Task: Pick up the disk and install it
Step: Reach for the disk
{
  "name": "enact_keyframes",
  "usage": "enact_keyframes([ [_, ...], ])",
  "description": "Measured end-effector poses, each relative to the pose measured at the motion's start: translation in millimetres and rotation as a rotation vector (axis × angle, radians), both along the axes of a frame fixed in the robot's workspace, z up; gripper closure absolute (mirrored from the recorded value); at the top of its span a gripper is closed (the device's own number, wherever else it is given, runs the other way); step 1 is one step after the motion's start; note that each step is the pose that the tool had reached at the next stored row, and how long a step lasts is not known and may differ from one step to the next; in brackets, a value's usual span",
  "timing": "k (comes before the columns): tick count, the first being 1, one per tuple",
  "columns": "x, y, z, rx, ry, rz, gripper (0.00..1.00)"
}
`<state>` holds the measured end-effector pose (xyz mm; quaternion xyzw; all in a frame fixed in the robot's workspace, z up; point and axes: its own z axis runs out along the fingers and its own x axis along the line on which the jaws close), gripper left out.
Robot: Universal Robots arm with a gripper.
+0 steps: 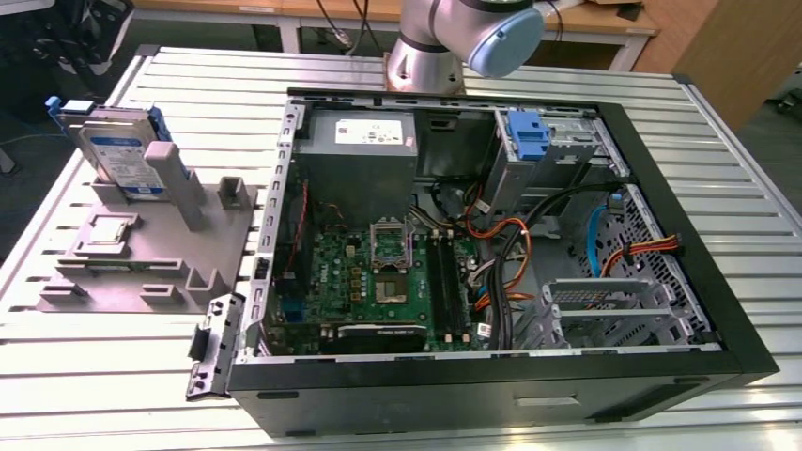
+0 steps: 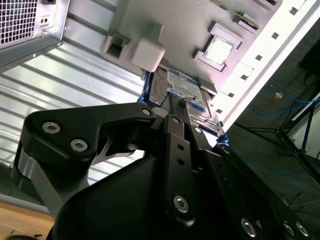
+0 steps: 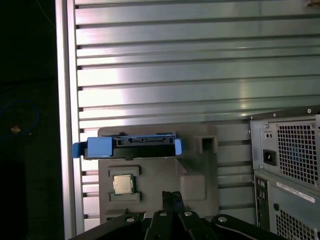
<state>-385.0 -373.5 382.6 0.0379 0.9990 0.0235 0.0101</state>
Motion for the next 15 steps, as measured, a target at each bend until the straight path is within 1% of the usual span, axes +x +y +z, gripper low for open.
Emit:
enact_keyframes([
  [1,-1.3,0.0,0.0,0.0,0.0,0.0,0.9],
  [12,-1.8,0.2,0.0,0.0,-0.0001,0.0,0.9],
  [13,-2.1,1.1,-0.1,0.0002,-0.0002,0.0,0.9],
  [15,-4.5,4.9,-0.2,0.0,-0.0001,0.0,0.9],
])
